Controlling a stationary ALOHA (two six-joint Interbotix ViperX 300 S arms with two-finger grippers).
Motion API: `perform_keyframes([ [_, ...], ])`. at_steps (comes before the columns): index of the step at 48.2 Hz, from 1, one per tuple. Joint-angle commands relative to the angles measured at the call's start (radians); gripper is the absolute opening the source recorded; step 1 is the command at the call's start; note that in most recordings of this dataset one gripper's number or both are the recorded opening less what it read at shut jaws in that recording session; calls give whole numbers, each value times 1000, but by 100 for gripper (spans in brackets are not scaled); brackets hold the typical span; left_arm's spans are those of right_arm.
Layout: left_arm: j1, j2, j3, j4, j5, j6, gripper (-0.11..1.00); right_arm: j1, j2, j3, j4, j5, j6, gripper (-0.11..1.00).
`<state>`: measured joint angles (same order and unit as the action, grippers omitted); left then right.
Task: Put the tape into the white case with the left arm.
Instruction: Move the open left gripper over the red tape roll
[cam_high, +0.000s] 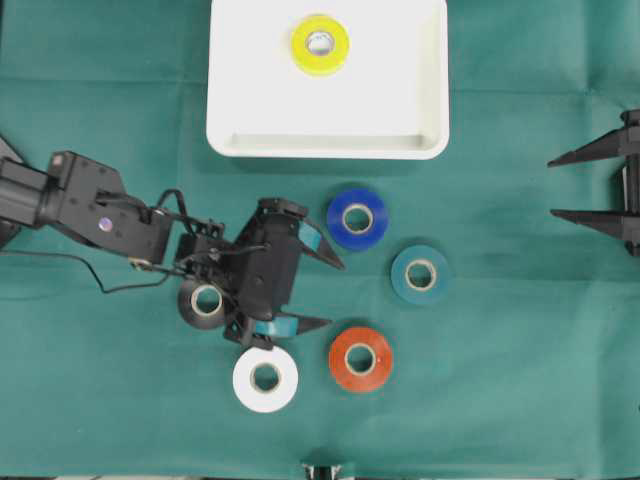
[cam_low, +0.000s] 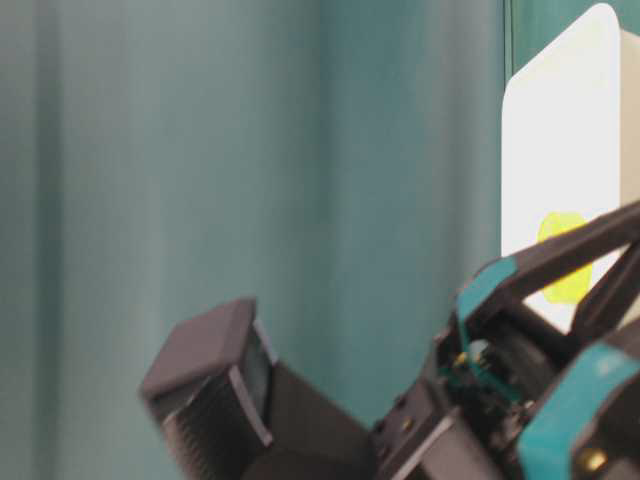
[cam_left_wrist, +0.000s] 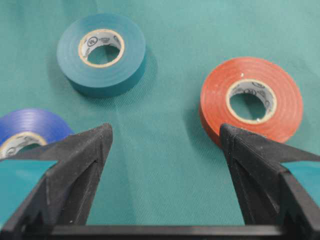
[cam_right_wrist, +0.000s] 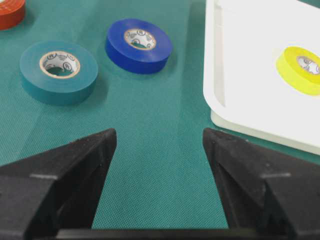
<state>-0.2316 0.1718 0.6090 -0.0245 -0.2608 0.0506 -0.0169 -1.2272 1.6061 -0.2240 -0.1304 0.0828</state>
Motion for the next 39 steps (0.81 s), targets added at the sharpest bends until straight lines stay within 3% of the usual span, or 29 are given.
perform_keyframes([
  [1, -9, 2, -37, -2, 3, -2, 88, -2, 6, -9, -2, -6, 0, 97],
  [39, -52, 163, -212, -2, 81, -2, 88, 0, 6, -8, -2, -6, 0, 97],
])
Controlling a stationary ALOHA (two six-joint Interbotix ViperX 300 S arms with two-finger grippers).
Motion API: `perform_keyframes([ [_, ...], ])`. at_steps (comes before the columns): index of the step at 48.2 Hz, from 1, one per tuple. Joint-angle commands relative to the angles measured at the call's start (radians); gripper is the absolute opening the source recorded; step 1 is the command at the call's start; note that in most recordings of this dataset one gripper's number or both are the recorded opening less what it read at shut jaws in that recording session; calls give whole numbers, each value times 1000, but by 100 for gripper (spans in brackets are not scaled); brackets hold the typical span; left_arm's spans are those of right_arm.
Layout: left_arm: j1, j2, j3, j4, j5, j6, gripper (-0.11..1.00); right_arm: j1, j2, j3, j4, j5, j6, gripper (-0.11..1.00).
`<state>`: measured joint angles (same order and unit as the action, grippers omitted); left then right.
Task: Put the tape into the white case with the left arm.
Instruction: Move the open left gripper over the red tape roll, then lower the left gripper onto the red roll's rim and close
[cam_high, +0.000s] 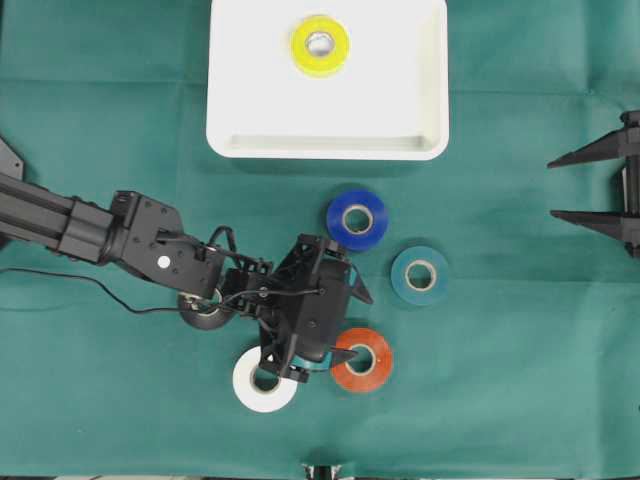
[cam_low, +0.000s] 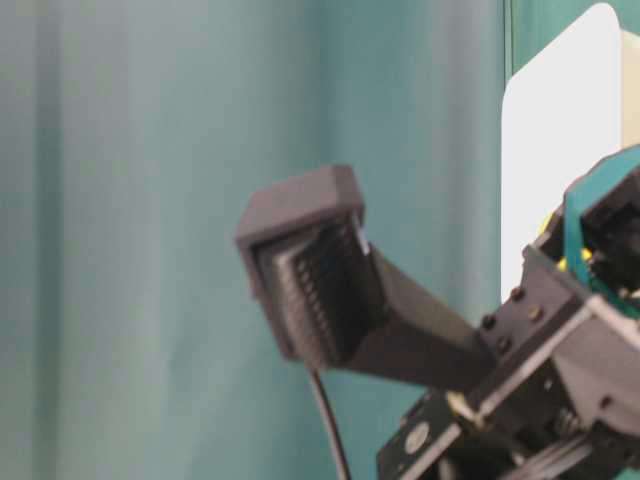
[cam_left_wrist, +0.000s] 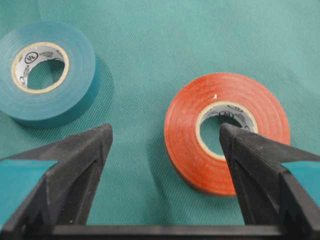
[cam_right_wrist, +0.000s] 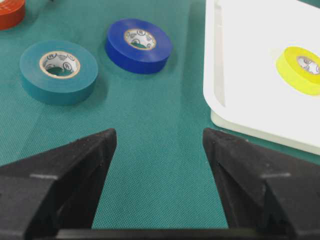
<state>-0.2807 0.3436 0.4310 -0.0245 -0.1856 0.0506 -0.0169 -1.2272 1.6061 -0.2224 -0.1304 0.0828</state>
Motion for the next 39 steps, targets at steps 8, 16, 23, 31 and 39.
perform_keyframes([
  [8, -3, 23, -58, -2, 38, -3, 88, -2, 6, -9, -3, -5, 0, 97],
  [16, -3, 46, -78, -2, 41, -3, 88, -2, 8, -9, -3, -6, 0, 97],
  [23, -3, 61, -91, -2, 41, -3, 88, 0, 6, -9, -3, -6, 0, 97],
  [31, -3, 69, -94, -2, 41, -3, 87, -2, 6, -8, -3, -6, 0, 97],
  [39, -6, 69, -94, -2, 44, -3, 83, -2, 6, -9, -3, -6, 0, 97],
])
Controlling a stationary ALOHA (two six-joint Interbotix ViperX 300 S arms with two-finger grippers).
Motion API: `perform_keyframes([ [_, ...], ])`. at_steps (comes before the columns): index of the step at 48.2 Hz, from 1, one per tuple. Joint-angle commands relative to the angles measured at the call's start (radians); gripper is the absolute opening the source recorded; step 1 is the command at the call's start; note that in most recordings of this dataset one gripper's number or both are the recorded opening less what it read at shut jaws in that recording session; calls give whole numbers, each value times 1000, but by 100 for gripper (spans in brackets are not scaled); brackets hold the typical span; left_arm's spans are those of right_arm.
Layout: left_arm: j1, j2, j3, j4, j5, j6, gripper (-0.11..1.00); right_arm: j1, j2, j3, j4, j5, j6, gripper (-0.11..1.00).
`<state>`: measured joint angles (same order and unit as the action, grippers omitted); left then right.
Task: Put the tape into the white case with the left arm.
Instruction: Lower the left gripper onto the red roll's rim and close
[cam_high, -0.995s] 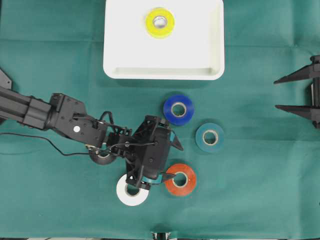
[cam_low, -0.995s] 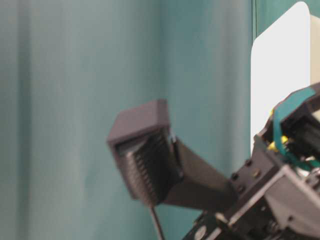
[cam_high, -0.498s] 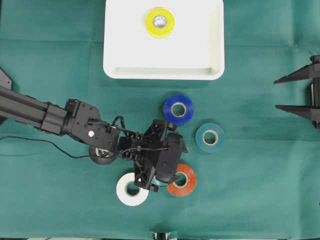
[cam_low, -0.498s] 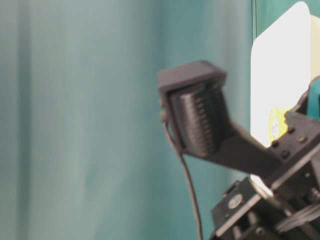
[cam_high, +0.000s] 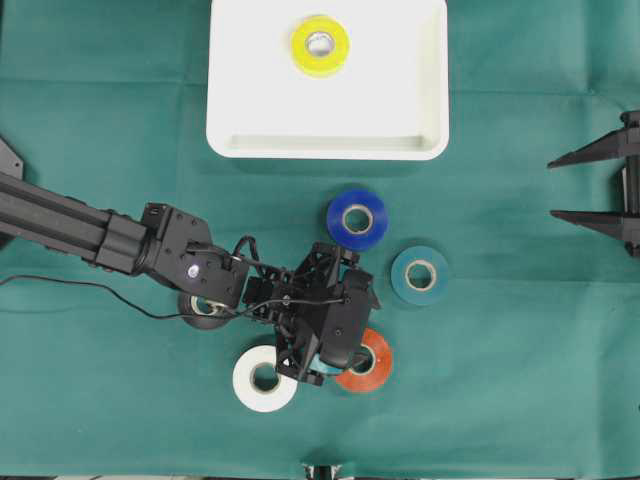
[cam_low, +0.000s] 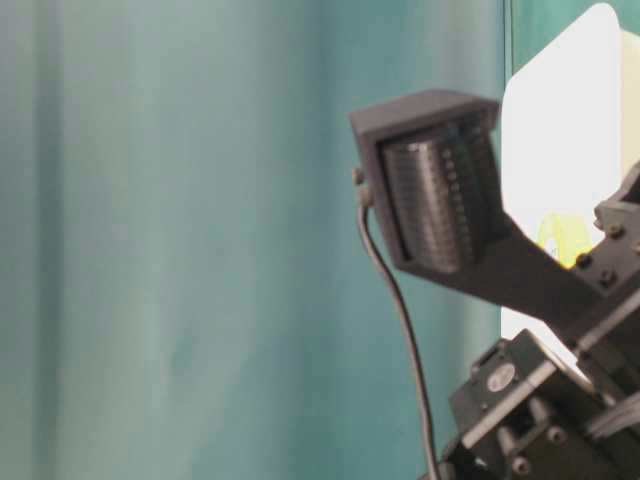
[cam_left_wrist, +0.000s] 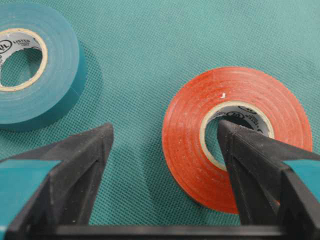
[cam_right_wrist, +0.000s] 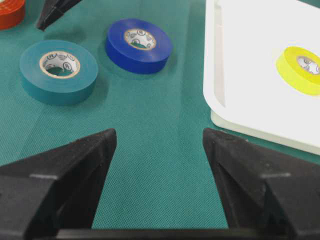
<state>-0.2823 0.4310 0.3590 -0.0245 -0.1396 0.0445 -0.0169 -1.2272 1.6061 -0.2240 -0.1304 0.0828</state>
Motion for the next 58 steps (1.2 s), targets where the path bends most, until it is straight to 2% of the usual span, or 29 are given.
perform_keyframes([
  [1, -3, -18, -21, -2, 2, 3, 81, -2, 6, -8, -2, -6, 0, 97],
  [6, -3, -18, -21, -2, 12, 3, 67, 0, 6, -9, -2, -5, 2, 97],
  [13, -5, -18, -21, -2, 32, 5, 32, -2, 8, -9, -2, -6, 0, 97],
  [15, -5, -18, -21, -2, 38, 5, 26, -2, 6, -9, -2, -5, 0, 97],
  [37, -8, -55, -21, -2, 57, 5, 26, 0, 6, -9, -2, -5, 0, 97],
  [58, -9, -209, -17, -2, 190, 9, 26, -2, 6, -9, -2, -5, 0, 97],
])
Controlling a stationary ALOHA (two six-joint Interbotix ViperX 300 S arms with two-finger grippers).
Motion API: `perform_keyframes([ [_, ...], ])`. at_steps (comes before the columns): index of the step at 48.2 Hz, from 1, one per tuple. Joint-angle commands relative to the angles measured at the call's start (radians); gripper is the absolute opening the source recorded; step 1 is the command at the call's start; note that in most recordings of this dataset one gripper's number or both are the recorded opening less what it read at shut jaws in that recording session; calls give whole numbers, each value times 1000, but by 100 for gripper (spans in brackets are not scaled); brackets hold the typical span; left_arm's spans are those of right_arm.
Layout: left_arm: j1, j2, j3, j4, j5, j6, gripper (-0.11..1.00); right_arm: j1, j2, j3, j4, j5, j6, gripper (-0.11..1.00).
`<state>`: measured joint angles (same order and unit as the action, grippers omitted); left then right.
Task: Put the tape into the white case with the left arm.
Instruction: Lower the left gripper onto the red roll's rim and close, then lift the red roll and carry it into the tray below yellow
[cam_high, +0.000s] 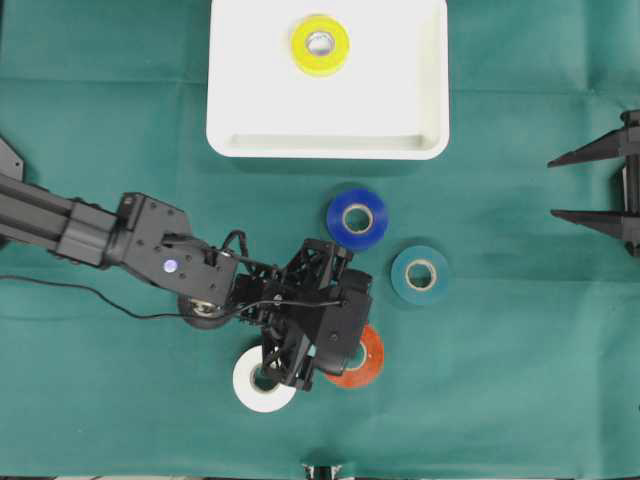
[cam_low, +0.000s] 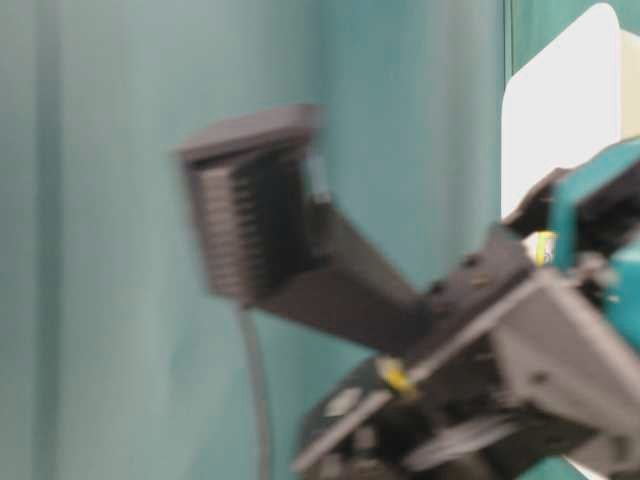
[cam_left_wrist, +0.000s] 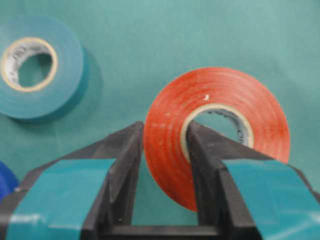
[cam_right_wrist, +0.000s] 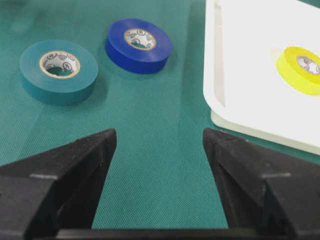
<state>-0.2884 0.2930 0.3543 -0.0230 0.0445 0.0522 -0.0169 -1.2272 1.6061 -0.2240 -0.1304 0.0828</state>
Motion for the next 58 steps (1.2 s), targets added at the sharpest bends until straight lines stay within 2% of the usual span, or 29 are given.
perform_keyframes([
  [1, -3, -75, -12, -3, 8, 2, 26, 0, 6, -9, -2, -6, 0, 97],
  [14, 2, -115, 2, -2, 28, 3, 26, -2, 6, -9, -2, -5, 0, 97],
  [33, 77, -186, 107, -2, 43, 2, 26, 0, 6, -9, -2, -6, 0, 97],
  [47, 172, -242, 166, 0, 43, 6, 26, -2, 6, -8, -2, -6, 0, 97],
  [58, 288, -250, 189, 0, 43, 44, 26, -2, 8, -9, -2, -6, 0, 97],
])
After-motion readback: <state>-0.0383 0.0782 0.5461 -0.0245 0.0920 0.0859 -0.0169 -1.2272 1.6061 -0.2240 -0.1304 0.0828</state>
